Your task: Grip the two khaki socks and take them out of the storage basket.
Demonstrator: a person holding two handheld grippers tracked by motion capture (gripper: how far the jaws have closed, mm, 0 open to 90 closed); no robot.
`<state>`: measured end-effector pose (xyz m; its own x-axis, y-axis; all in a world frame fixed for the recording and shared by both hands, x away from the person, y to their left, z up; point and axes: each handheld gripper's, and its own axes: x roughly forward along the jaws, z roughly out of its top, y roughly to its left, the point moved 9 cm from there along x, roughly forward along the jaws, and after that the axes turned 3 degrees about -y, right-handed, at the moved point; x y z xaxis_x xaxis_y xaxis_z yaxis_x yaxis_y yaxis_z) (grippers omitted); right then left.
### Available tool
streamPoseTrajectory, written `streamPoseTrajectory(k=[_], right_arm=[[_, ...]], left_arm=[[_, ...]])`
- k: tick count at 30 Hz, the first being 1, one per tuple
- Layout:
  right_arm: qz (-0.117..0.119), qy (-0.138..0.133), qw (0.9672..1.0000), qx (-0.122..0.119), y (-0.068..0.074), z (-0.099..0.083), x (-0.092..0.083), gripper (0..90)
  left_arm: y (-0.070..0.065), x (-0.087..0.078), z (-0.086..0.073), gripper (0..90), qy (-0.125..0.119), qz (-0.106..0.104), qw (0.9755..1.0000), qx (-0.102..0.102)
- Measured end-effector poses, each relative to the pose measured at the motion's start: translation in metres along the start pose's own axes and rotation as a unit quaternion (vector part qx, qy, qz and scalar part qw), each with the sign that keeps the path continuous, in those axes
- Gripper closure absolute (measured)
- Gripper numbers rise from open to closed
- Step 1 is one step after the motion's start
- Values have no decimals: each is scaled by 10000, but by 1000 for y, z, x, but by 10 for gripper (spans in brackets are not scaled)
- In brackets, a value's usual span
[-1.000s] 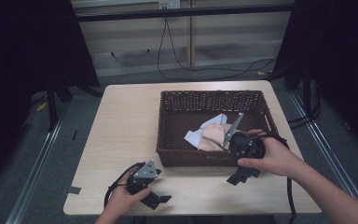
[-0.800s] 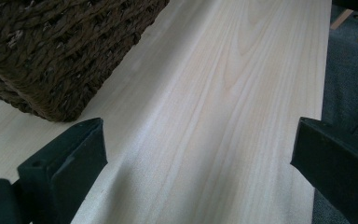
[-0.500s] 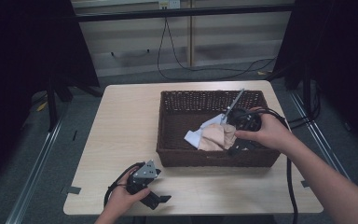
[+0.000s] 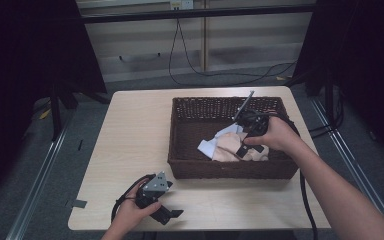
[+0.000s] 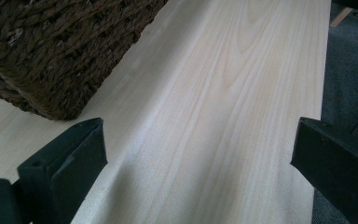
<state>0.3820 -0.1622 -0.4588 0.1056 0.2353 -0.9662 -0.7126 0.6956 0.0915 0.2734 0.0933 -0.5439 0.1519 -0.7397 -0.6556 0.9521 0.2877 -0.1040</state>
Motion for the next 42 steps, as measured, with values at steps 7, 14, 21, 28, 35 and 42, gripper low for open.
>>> streamPoseTrajectory(k=[7,14,21,28,35,42], right_arm=[[-31,-45,9998,181,-5,6,12,183],[-5,32,9995,317,-12,7,18,309],[113,73,9994,332,-8,9,30,365],[129,73,9990,417,-8,13,46,402],[59,158,9992,353,-8,13,57,608],[44,173,9994,301,-11,11,44,871]], left_arm=[[0,0,0,26,14,9,10000,12],[0,0,0,26,1,11,10000,14],[0,0,0,26,7,-13,10000,18],[-1,1,0,26,19,-11,10000,15],[-1,1,-1,26,58,-35,10000,22],[0,1,-1,26,42,-30,10000,58]])
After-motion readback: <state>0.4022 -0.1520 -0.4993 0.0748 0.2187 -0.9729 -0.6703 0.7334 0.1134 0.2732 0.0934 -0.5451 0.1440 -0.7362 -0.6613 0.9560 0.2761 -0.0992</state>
